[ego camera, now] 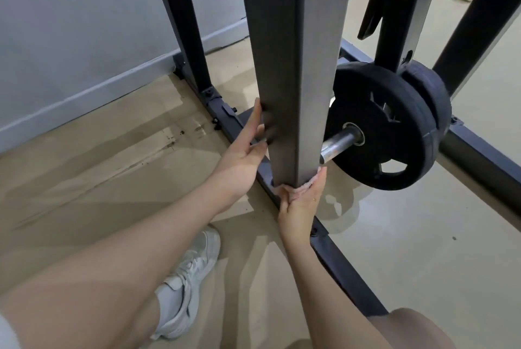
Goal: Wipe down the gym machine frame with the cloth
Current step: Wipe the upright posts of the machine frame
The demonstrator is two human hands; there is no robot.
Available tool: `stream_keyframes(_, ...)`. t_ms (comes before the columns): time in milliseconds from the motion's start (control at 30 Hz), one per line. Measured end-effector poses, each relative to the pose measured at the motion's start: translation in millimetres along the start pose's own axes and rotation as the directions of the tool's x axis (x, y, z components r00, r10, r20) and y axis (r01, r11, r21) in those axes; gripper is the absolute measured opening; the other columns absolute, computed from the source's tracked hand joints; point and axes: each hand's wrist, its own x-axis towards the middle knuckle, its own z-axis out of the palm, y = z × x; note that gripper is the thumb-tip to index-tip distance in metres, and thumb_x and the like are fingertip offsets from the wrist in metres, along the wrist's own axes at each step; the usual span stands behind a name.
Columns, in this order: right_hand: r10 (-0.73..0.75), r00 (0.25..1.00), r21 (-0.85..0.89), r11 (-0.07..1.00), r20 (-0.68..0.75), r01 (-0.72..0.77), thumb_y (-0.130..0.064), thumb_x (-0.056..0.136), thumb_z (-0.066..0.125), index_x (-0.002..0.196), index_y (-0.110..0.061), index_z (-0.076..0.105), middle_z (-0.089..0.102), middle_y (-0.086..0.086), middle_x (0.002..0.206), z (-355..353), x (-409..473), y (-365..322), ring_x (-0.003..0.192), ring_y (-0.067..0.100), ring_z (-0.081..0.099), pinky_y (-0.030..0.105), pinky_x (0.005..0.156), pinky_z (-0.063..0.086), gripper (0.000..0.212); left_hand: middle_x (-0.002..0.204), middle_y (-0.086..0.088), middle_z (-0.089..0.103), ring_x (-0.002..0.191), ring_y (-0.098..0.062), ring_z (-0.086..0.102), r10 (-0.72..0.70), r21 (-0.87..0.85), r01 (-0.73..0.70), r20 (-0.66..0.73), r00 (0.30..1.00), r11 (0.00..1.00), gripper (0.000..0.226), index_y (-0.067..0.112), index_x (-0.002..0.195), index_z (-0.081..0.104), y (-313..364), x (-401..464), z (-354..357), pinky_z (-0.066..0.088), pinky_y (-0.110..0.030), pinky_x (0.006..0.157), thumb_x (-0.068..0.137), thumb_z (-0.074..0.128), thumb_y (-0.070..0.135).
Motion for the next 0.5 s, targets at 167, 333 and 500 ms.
stream_keyframes(167, -0.136, 0.989, -0.021, 0.991, -0.058, 0.135, 0.007, 0.084, 0.054, 0.149, -0.013, 0.008, 0.022, 0.020, 0.150, 8.3, 12.0, -28.4, 0.140, 0.034, 0.026, 0.053, 0.112, 0.029, 0.082, 0.141, 0.008, 0.044, 0.127, -0.006, 0.046, 0.021, 0.020, -0.020, -0.044, 0.999, 1.000, 0.064, 0.058, 0.140, 0.013, -2.3, 2.3, 4.3, 0.037, -0.034, 0.109, 0.101, 0.040, 0.016)
stream_keyframes(333, -0.120, 0.990, -0.048, 0.992, -0.067, 0.117, -0.003, 0.081, 0.067, 0.147, -0.012, 0.015, 0.034, 0.007, 0.146, 6.0, 11.0, -13.8, 0.136, 0.022, 0.034, 0.050, 0.109, 0.034, 0.085, 0.140, 0.008, 0.044, 0.122, -0.002, 0.049, 0.007, -0.018, -0.007, -0.020, 1.000, 1.000, 0.065, 0.059, 0.140, 0.013, 0.2, -1.1, 1.9, 0.039, -0.037, 0.108, 0.095, 0.050, 0.028)
stream_keyframes(500, 0.245, 0.967, -0.071, 0.968, 0.065, -0.240, 0.004, 0.091, 0.051, 0.149, -0.004, 0.010, 0.020, 0.022, 0.153, 4.0, -11.8, 45.6, 0.140, 0.033, 0.026, 0.026, 0.115, 0.019, 0.072, 0.146, -0.002, 0.035, 0.130, -0.013, 0.044, 0.053, 0.038, -0.052, -0.039, 0.998, 0.998, 0.096, 0.049, 0.145, -0.002, -1.1, -1.2, 11.7, 0.040, -0.041, 0.107, 0.080, 0.066, 0.030)
